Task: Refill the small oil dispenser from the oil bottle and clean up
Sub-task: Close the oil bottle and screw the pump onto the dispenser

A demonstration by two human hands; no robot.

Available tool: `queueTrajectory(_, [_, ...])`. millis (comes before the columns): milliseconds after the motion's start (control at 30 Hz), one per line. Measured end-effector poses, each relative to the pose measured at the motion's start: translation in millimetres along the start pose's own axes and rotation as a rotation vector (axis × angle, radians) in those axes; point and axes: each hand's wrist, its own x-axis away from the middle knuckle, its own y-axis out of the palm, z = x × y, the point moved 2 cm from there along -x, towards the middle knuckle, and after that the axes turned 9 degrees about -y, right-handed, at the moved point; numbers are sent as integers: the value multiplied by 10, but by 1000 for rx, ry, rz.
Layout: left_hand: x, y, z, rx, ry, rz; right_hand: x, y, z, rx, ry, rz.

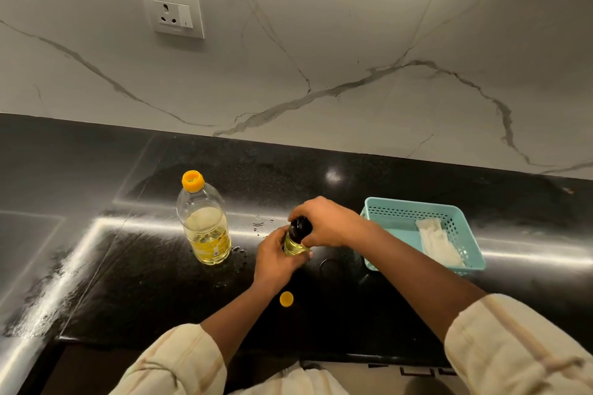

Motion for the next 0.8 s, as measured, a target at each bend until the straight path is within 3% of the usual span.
queueTrajectory(133, [3, 19, 3, 5, 5, 12, -103, 19, -59, 120, -16, -54])
queueTrajectory(367, [32, 49, 12, 8, -5, 31, -137, 82, -129, 277, 153, 32])
queueTrajectory(567, [13, 47, 36, -17, -22, 26, -129, 12, -104, 192, -25, -138])
queueTrajectory(800, [40, 44, 43, 13, -8, -2, -149, 30, -159, 241, 125, 14])
